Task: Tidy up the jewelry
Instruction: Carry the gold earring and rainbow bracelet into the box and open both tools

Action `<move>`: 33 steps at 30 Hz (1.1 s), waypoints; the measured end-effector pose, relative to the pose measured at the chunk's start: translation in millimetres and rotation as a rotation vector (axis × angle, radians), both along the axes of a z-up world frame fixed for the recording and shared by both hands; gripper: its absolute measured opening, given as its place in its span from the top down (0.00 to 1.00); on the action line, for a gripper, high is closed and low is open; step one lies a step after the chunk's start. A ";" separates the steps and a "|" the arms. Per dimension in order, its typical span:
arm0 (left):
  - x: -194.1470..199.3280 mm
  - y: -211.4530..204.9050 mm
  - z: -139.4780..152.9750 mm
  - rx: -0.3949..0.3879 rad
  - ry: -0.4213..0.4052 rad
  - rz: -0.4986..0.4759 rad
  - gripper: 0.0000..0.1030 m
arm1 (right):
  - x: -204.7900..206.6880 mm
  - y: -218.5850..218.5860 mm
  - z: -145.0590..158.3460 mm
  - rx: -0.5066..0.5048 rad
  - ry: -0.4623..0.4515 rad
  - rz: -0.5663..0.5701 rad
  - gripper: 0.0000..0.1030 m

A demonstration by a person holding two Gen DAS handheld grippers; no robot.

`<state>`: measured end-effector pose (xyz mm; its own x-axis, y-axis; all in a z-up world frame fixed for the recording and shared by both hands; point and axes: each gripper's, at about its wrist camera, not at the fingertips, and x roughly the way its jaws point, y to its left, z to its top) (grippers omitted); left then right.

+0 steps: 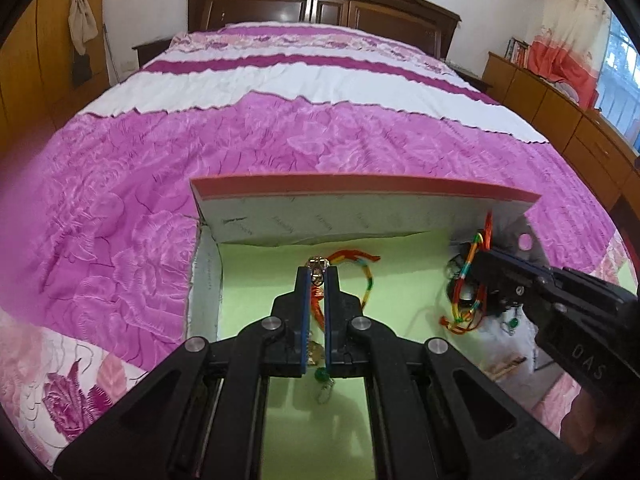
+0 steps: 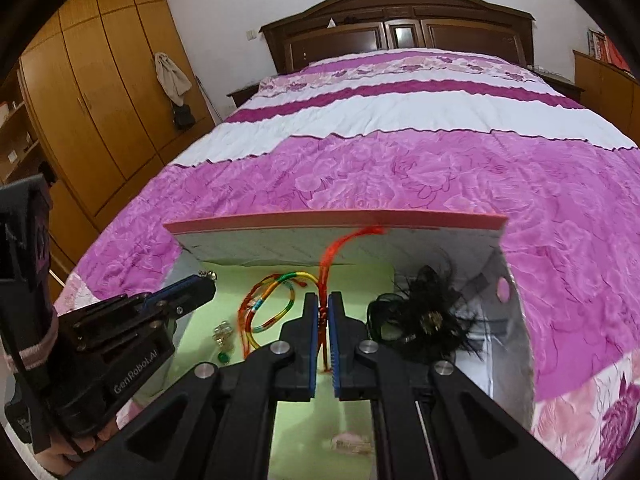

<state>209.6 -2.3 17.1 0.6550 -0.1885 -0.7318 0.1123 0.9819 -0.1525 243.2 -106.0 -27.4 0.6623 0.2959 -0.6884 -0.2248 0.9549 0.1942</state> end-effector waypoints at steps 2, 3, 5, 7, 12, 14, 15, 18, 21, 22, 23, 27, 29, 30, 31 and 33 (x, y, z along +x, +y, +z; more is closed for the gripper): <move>3.8 1.7 -5.7 -0.007 0.017 0.006 1.00 | 8.0 2.4 -4.5 -0.013 0.011 0.000 0.94; 5.3 2.3 -7.7 -0.008 0.024 0.008 1.00 | 12.3 3.9 -7.6 -0.020 0.020 0.000 0.94; 7.0 3.3 -11.7 -0.006 0.034 0.010 1.00 | 19.2 5.1 -12.6 -0.030 0.031 -0.004 0.94; 8.8 4.3 -14.6 -0.006 0.042 0.015 1.00 | 25.1 6.1 -17.3 -0.035 0.042 -0.009 0.94; 10.4 5.2 -17.1 -0.014 0.053 0.023 1.00 | 32.5 5.4 -21.5 -0.034 0.065 -0.012 0.93; 10.3 5.4 -15.7 -0.012 0.051 0.024 1.00 | 33.0 4.2 -20.2 -0.026 0.065 -0.013 0.92; 9.3 5.0 -14.4 -0.010 0.049 0.023 1.00 | 32.6 3.3 -19.2 -0.018 0.064 -0.013 0.92; 7.5 4.9 -10.0 -0.004 0.043 0.024 0.93 | 30.9 2.8 -15.8 -0.012 0.061 -0.018 0.81; 2.7 5.8 -3.1 -0.007 0.028 0.021 0.89 | 27.6 1.2 -10.3 0.000 0.055 -0.016 0.79; 0.3 5.7 -0.5 -0.008 0.023 0.019 0.88 | 25.9 0.7 -8.1 0.003 0.052 -0.016 0.79; -1.2 6.0 1.4 -0.009 0.020 0.018 0.87 | 23.6 0.1 -5.7 0.006 0.048 -0.016 0.79; -12.3 5.5 11.6 -0.017 0.005 0.009 0.86 | 8.8 -1.8 7.0 0.020 0.027 -0.008 0.79; -19.4 4.7 17.8 -0.021 -0.005 0.003 0.86 | 0.6 -3.6 13.6 0.028 0.016 -0.006 0.79; -23.4 4.2 21.1 -0.022 -0.010 0.001 0.85 | -5.0 -4.7 17.9 0.036 0.008 -0.005 0.79; -27.5 4.0 24.6 -0.023 -0.016 -0.001 0.85 | -9.6 -5.6 21.5 0.042 0.001 -0.006 0.79; -33.9 3.7 30.3 -0.026 -0.026 -0.006 0.85 | -20.3 -7.9 29.9 0.049 -0.015 -0.009 0.79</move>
